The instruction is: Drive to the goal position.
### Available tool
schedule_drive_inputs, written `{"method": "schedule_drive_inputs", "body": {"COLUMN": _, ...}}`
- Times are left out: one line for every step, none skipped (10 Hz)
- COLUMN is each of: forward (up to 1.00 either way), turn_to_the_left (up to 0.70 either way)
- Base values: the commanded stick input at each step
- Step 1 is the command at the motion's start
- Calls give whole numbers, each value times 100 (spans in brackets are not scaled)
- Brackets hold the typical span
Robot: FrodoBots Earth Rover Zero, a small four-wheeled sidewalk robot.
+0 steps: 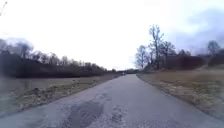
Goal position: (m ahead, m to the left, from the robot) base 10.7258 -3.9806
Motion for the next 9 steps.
{"method": "schedule_drive_inputs", "body": {"forward": 50, "turn_to_the_left": 0}}
{"method": "schedule_drive_inputs", "body": {"forward": 50, "turn_to_the_left": 0}}
{"method": "schedule_drive_inputs", "body": {"forward": 50, "turn_to_the_left": 0}}
{"method": "schedule_drive_inputs", "body": {"forward": 50, "turn_to_the_left": 0}}
{"method": "schedule_drive_inputs", "body": {"forward": 50, "turn_to_the_left": 0}}
{"method": "schedule_drive_inputs", "body": {"forward": 50, "turn_to_the_left": 0}}
{"method": "schedule_drive_inputs", "body": {"forward": 50, "turn_to_the_left": 0}}
{"method": "schedule_drive_inputs", "body": {"forward": 50, "turn_to_the_left": 0}}
{"method": "schedule_drive_inputs", "body": {"forward": 50, "turn_to_the_left": 0}}
